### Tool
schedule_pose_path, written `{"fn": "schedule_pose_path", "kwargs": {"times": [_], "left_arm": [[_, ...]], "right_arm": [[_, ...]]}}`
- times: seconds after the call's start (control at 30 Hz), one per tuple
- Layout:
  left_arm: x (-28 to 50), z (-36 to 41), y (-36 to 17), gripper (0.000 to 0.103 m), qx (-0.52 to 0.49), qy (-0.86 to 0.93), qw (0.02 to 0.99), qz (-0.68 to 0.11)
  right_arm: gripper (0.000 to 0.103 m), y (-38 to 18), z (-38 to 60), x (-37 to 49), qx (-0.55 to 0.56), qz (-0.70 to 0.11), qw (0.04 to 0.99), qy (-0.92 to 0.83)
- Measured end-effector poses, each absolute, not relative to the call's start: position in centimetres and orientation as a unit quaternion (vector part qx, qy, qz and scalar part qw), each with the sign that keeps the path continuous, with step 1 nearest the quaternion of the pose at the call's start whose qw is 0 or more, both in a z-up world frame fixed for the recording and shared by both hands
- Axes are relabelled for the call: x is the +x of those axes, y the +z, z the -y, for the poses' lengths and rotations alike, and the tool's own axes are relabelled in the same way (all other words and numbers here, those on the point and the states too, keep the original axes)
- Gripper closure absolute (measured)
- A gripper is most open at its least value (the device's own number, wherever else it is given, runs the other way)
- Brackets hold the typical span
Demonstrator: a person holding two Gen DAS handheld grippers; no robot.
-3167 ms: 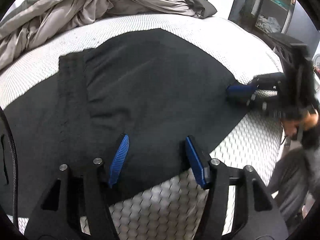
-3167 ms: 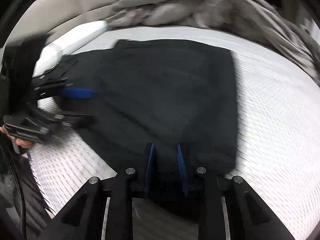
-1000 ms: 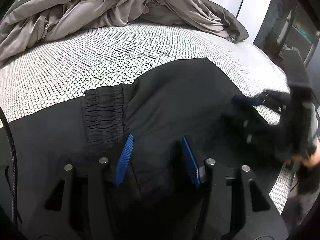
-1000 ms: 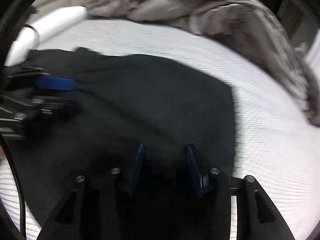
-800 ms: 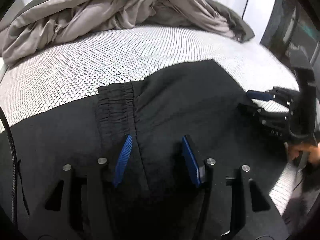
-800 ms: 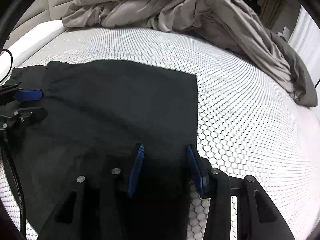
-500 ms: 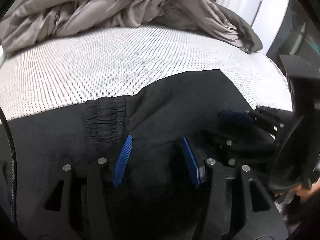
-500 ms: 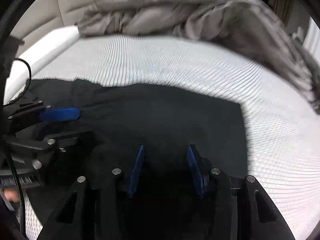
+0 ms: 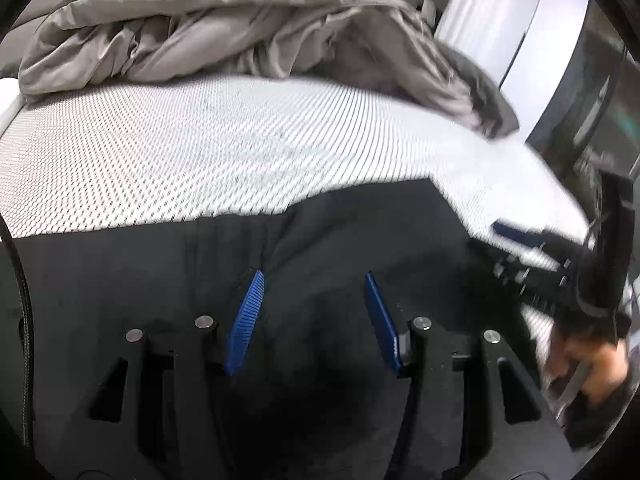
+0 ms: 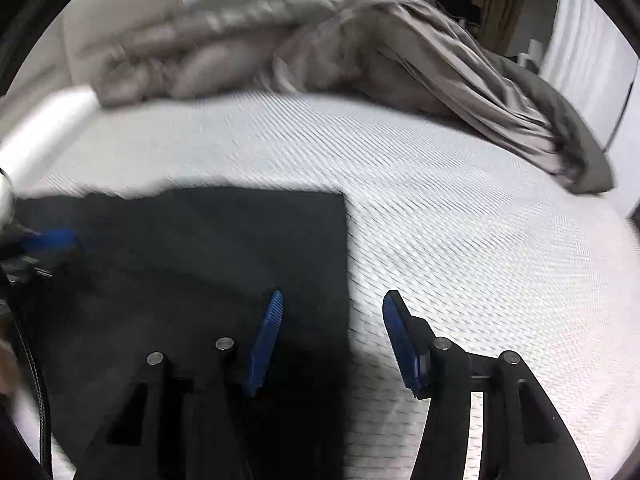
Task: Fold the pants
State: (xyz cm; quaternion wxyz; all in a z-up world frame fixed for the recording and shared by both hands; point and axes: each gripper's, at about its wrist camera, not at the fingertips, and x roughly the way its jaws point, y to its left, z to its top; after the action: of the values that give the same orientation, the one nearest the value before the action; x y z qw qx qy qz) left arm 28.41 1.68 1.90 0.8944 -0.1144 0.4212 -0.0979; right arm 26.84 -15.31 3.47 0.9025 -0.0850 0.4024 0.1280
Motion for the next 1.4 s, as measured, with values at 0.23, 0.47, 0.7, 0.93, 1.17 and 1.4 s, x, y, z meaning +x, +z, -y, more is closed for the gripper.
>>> {"fn": "schedule_pose_path", "kwargs": {"times": [0.23,0.47,0.7,0.93,1.17,1.4], "left_arm": [[31.9,-0.9,-1.7,0.055,-0.146,-0.068,0.874,-0.459],[32.2,-1.3,-2.4,0.077,-0.132,-0.059,0.876,-0.461],[31.1,0.6,0.3,0.069,-0.092,-0.075,0.891,-0.438],[33.1,-0.8,-2.6,0.059,-0.144,-0.072,0.875,-0.456],[32.3,-1.0,-1.5,0.059,-0.136,-0.074,0.883,-0.443],[25.8,-0.3,1.2,0.052,-0.118,-0.113,0.896,-0.413]], "right_arm": [[0.049,1.1,9.0,30.3,-0.062,-0.441,0.873,0.200],[0.045,-0.8,8.9,30.9,-0.215,-0.435,0.865,0.129],[0.045,1.7,12.0,32.6,-0.126,-0.446,0.877,0.126],[0.045,-1.3,7.3,34.2,-0.118,-0.454,0.867,0.168],[0.045,-0.4,13.6,34.8,-0.114,-0.452,0.883,0.052],[0.045,3.1,16.3,28.6,-0.034,-0.424,0.897,0.119]]}}
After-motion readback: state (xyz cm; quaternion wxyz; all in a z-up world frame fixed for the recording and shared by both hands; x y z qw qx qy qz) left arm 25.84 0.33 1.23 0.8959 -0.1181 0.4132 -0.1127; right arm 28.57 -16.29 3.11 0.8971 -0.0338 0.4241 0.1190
